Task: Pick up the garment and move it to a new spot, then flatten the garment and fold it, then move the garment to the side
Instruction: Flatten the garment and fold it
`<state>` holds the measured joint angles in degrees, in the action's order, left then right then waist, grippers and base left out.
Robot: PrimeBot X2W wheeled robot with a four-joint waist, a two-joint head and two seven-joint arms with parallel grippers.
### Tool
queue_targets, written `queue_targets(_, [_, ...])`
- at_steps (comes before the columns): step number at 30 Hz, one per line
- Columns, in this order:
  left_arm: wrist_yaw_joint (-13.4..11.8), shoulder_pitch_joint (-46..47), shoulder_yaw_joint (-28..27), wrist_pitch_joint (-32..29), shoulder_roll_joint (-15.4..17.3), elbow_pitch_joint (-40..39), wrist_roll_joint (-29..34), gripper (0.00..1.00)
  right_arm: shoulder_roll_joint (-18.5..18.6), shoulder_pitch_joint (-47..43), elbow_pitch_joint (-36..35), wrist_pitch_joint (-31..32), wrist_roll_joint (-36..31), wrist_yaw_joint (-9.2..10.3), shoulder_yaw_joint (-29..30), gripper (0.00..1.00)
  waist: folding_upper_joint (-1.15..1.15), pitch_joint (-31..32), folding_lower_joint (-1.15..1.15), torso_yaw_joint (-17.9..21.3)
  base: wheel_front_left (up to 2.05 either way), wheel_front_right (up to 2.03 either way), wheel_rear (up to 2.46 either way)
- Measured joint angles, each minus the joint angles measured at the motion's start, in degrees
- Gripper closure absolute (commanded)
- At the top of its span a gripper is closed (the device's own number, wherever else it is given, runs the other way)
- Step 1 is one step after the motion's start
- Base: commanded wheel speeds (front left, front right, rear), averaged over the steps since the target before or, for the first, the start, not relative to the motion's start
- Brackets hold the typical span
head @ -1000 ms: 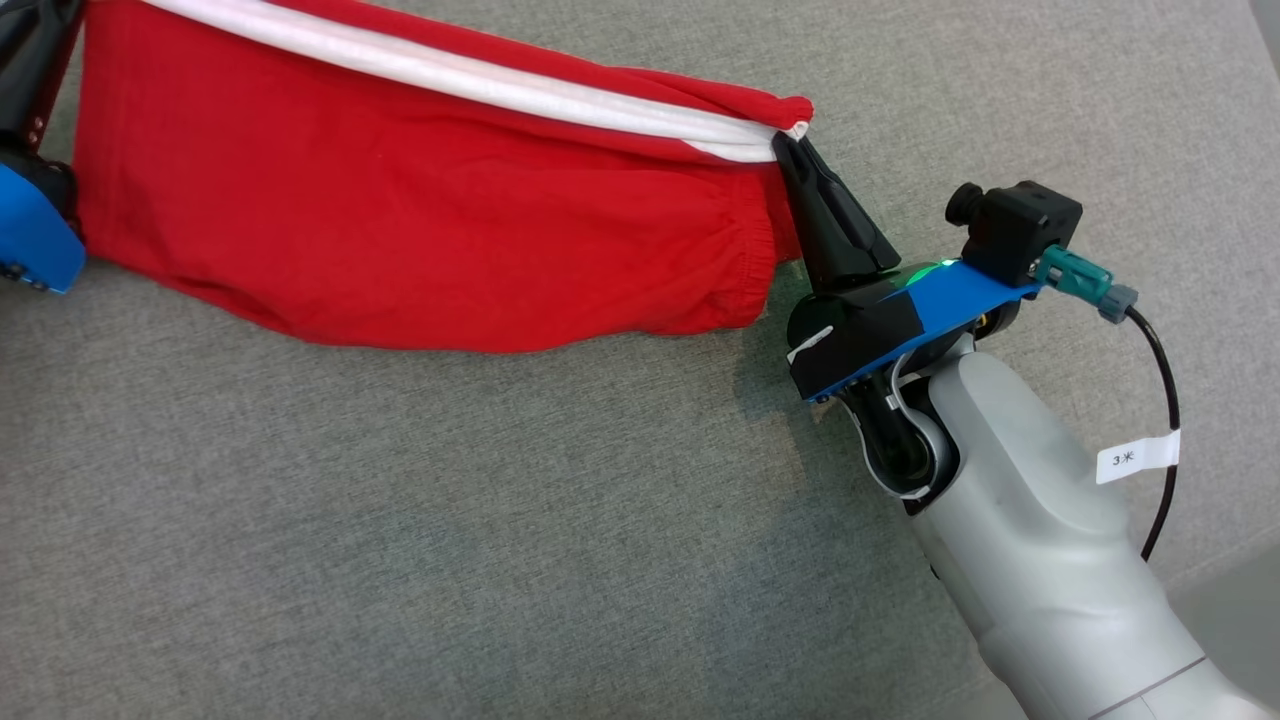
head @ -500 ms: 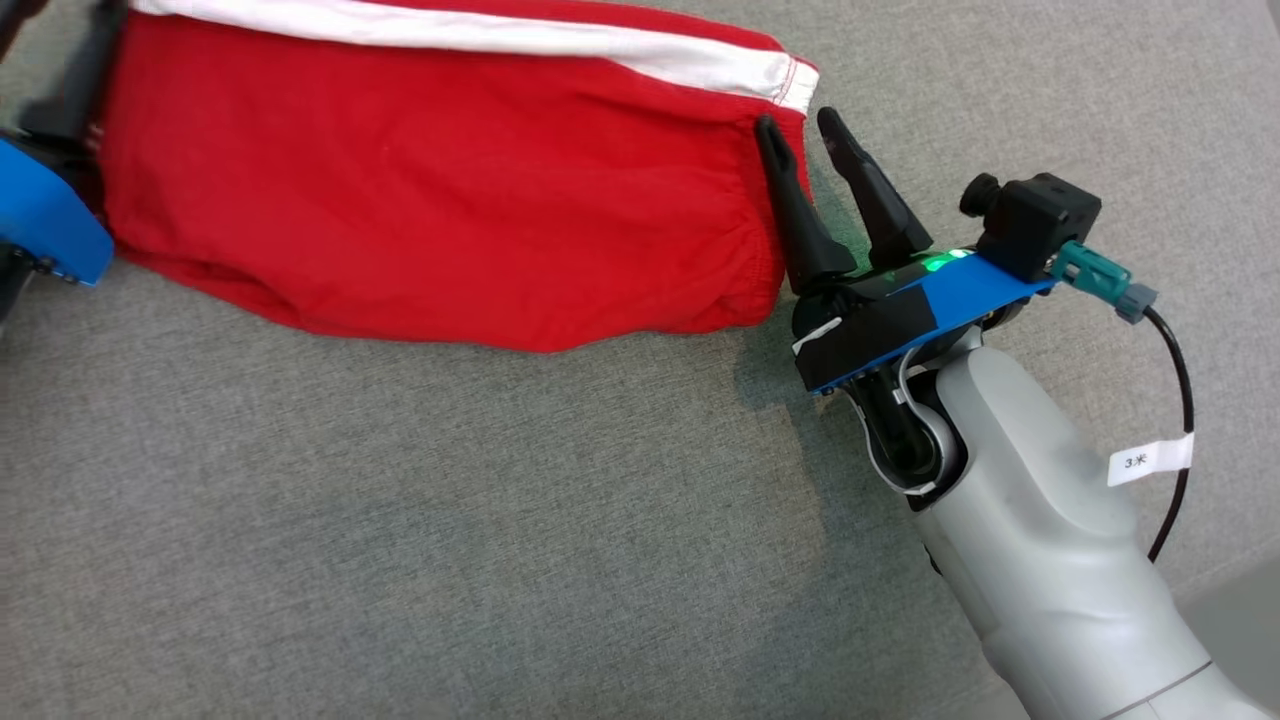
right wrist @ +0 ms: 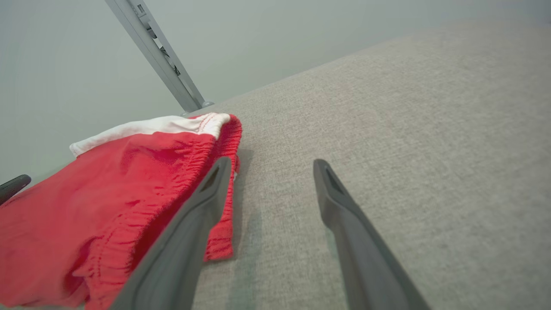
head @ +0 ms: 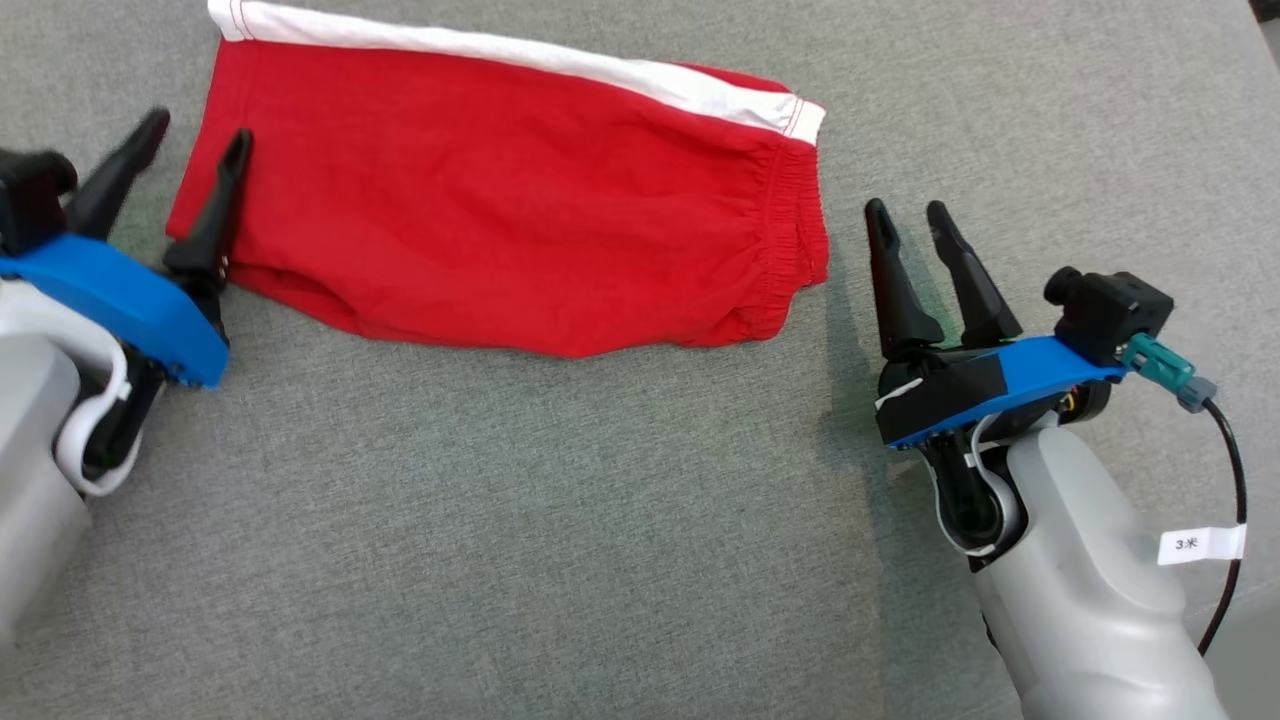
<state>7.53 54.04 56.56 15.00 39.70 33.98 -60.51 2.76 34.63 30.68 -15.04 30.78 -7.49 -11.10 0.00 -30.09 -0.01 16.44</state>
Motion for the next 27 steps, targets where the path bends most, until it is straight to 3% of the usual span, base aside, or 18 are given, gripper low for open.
queue_targets(11, [0.0,-1.26,5.84,-3.89,-3.3,8.06,-4.54,0.0,0.01,-1.49,1.59,0.0,-0.75,0.0,1.18,0.0,-0.01,3.26,0.0,0.57,0.0,0.0,0.0])
queue_targets(12, [0.0,-1.26,6.41,-4.06,-3.71,8.68,-4.57,0.38,0.01,-1.49,1.68,0.0,-0.75,0.0,1.15,0.0,-0.01,3.61,0.0,0.51,0.0,0.0,0.0])
queue_targets(13, [0.0,-1.31,6.75,-4.28,-4.13,9.37,-4.86,0.93,0.0,-1.49,1.77,0.0,-0.75,0.0,1.11,0.0,-0.01,3.94,-0.01,0.46,0.0,0.0,0.0])
queue_targets(14, [0.0,-1.5,7.09,-4.32,-4.53,9.91,-5.39,1.0,0.01,-1.49,1.87,0.0,-0.75,0.0,1.05,0.0,-0.01,4.31,0.0,0.38,0.0,0.0,0.0])
queue_targets(22, [0.0,-5.81,7.71,-1.23,-8.87,12.98,-8.23,1.0,0.0,-3.41,3.88,0.0,-2.47,0.0,1.0,0.0,-0.01,9.22,0.0,-1.71,0.0,0.0,0.0])
queue_targets(27, [0.0,-9.66,5.21,-0.08,-12.18,15.46,-8.6,1.0,0.01,-4.9,5.86,0.0,-4.69,0.0,2.01,0.0,-0.01,13.47,-0.01,-4.19,0.0,0.0,0.0])
